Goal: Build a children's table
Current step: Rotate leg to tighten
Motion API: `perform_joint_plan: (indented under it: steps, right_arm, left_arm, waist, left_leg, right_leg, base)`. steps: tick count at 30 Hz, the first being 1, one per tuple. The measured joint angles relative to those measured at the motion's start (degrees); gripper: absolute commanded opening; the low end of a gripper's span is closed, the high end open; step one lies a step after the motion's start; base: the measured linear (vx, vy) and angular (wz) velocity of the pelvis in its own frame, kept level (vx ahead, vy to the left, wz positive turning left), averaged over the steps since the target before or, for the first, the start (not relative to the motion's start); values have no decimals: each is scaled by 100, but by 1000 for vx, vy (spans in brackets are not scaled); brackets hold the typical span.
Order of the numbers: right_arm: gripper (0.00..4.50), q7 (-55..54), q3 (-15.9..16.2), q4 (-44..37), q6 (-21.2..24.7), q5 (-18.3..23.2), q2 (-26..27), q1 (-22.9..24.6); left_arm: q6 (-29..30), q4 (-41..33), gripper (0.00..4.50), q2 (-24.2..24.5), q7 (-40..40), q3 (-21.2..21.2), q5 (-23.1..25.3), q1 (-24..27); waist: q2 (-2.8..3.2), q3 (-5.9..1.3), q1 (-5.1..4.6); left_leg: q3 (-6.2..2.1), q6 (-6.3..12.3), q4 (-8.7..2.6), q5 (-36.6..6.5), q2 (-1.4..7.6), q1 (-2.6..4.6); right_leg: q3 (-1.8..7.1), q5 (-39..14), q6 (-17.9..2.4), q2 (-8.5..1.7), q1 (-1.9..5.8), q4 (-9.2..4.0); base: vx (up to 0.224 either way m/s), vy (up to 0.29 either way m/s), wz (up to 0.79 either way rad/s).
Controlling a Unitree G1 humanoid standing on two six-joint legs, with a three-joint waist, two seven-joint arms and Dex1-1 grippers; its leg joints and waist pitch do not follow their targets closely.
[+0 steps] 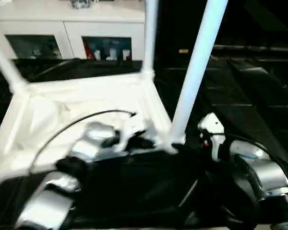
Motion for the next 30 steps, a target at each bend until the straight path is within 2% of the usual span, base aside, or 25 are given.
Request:
perform_joint_plan:
  steps: [4, 12, 13, 16, 18, 22, 24, 30]
  right_arm:
    - [374, 222, 246, -20, -62, -18, 3, -17]
    - [374, 427, 375, -19, -80, -30, -43, -15]
    - [358, 419, 377, -17, -86, -38, -39, -16]
    - [358, 407, 379, -4, -113, -50, -13, -16]
    - [323, 408, 381, -2, -121, -49, 12, -16]
    - [310, 401, 385, 6, -130, -49, 12, -17]
    - [283, 400, 386, 16, -150, -50, 15, -16]
    - [272, 296, 398, 56, -237, -119, 68, -1]
  left_arm:
    - [-45, -130, 0, 155, -327, -25, -81, 87]
    - [-39, -243, 0, 256, -443, -26, -130, 137]
    - [-39, -244, 0, 256, -444, -26, -130, 137]
    - [-40, -243, 0, 257, -444, -26, -130, 137]
    - [-40, -244, 0, 257, -444, -26, -129, 137]
    - [-31, -251, 0, 261, -448, -26, -130, 138]
    - [-12, -262, 0, 262, -448, -26, -130, 141]
    - [-2, -265, 0, 267, -404, -25, -132, 151]
  waist:
    - [-4, 3, 14]
    - [-29, 18, 7]
    - [-29, 18, 8]
    - [-31, 20, 9]
    - [-33, 21, 9]
    - [-33, 21, 10]
    - [-34, 21, 9]
    - [-36, 22, 2]
  left_leg:
    - [1, -11, 7, -7, -1, 5]
    - [4, -29, 6, -18, -3, 0]
    - [4, -29, 6, -18, -3, 0]
    - [4, -28, 7, -18, -3, -1]
    - [4, -28, 7, -18, -3, -1]
    - [4, -28, 7, -17, -3, -1]
    - [4, -26, 7, -16, -3, -1]
    - [5, -24, 11, -15, -3, 2]
  right_leg:
    - [2, 1, -1, -11, 1, 0]
    - [4, 1, -1, -16, 1, 2]
    - [4, 1, -1, -16, 1, 3]
    - [4, 1, -1, -16, 1, 4]
    - [4, 1, -1, -16, 1, 4]
    - [4, 1, -1, -16, 1, 6]
    - [4, 1, -1, -16, 1, 7]
    - [5, 1, -1, -16, 1, 15]
  base:
    - [0, 0, 0]
    - [0, 0, 0]
    - [0, 0, 0]
    - [0, 0, 0]
    - [0, 0, 0]
    - [0, 0, 0]
    - [0, 0, 0]
    - [0, 0, 0]
